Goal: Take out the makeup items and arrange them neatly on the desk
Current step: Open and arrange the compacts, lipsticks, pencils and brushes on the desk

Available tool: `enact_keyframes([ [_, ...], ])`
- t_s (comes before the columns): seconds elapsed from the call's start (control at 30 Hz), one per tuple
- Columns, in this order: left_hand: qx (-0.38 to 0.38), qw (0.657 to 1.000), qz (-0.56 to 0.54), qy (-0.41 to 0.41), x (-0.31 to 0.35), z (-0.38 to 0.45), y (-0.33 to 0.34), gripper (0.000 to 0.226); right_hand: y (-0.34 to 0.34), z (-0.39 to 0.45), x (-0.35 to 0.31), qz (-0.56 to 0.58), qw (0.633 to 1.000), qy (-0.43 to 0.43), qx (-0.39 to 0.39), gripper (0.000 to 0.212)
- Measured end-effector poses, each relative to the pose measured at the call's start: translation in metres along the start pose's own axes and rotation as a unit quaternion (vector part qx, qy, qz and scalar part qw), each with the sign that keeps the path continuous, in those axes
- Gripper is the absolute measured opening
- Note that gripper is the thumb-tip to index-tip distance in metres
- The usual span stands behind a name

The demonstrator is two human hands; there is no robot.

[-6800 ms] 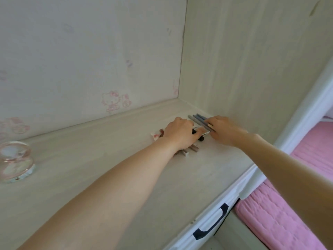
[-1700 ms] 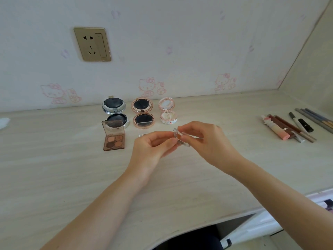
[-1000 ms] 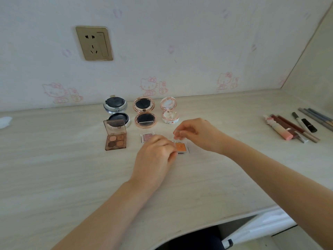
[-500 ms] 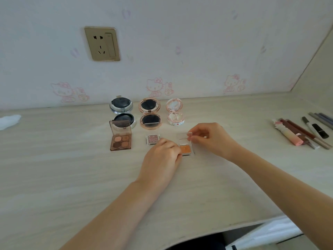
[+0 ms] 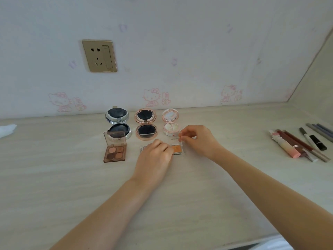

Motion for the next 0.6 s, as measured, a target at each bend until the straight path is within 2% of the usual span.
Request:
enact_keyframes([
  [0.33,0.006,1.0,0.026,-0.011,-0.0045,0.0002,0.0029,0.009,0.0056,0.0051,0.0033,0.006,1.0,-0.007,-0.002,0.012],
  [0.6,0.022,1.0,0.015,-0.004,-0.0016,-0.0022,-0.0028,0.01,-0.0009,-0.0023,0.0061,-0.011,1.0,-0.002,-0.004,0.022],
])
Point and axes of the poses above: each hand's wrist, its own z-axis towards the middle knuckle, its own y-axis out of the palm, x = y × z, the point moved 8 cm from there along z, towards the middle knuckle, and after that the axes turned 4 degrees about -x, right-handed, at the moved point
